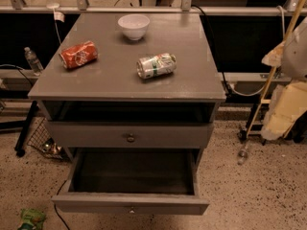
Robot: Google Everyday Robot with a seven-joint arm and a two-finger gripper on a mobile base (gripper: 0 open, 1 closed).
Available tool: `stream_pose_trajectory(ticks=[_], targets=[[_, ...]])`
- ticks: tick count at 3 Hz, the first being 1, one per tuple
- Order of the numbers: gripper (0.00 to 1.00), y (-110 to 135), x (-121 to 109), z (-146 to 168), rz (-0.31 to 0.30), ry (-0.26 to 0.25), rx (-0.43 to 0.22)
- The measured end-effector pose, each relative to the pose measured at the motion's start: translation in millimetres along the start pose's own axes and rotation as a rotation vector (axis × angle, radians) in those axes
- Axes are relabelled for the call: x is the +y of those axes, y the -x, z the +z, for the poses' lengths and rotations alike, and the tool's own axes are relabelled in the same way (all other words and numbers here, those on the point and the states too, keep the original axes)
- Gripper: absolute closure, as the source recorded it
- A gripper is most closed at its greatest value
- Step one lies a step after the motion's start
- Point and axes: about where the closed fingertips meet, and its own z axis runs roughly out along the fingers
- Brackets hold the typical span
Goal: Close middle drawer
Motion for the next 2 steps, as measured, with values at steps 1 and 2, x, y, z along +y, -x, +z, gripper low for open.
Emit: stream_pose_trajectory(ticks=[1, 2], targets=[[0.00, -17.3, 11.5, 47.3, 0.081, 0.049, -0.044], [0.00, -29.1, 23.9, 102.8, 0.169, 0.109, -0.047]])
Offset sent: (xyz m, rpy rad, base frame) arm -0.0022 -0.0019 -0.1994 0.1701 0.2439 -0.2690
